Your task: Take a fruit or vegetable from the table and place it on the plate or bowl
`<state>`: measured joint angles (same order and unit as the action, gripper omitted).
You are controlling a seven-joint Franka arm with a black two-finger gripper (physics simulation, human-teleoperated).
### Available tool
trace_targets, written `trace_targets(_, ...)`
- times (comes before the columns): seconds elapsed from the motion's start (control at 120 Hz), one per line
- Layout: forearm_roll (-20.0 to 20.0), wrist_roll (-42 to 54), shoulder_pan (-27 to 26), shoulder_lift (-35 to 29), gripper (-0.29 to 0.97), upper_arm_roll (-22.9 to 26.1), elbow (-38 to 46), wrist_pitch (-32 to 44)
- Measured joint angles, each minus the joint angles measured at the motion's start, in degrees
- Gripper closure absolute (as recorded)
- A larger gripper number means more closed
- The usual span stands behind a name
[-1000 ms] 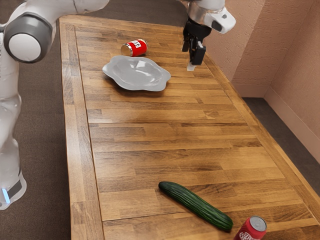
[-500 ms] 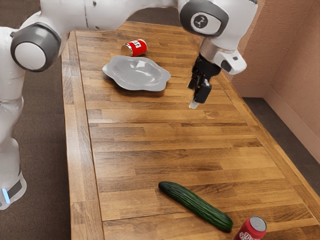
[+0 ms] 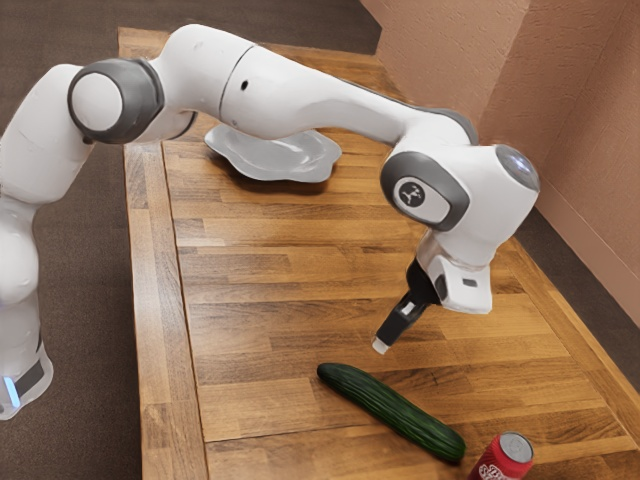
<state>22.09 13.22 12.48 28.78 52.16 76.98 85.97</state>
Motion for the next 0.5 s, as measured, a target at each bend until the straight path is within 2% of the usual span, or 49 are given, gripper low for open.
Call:
trace_targets(0.2, 2.7, 3.2, -6.1, 6.7, 0.00, -2.1, -5.2, 6.5)
trace_targets(0.35, -2.8, 4.3, -6.9, -0.7, 0.00, -8.9, 3.8, 9.7)
trace_targets(0.5, -5.5, 5.1, -8.2, -1.8, 0.00, -10.3, 6.8, 14.9)
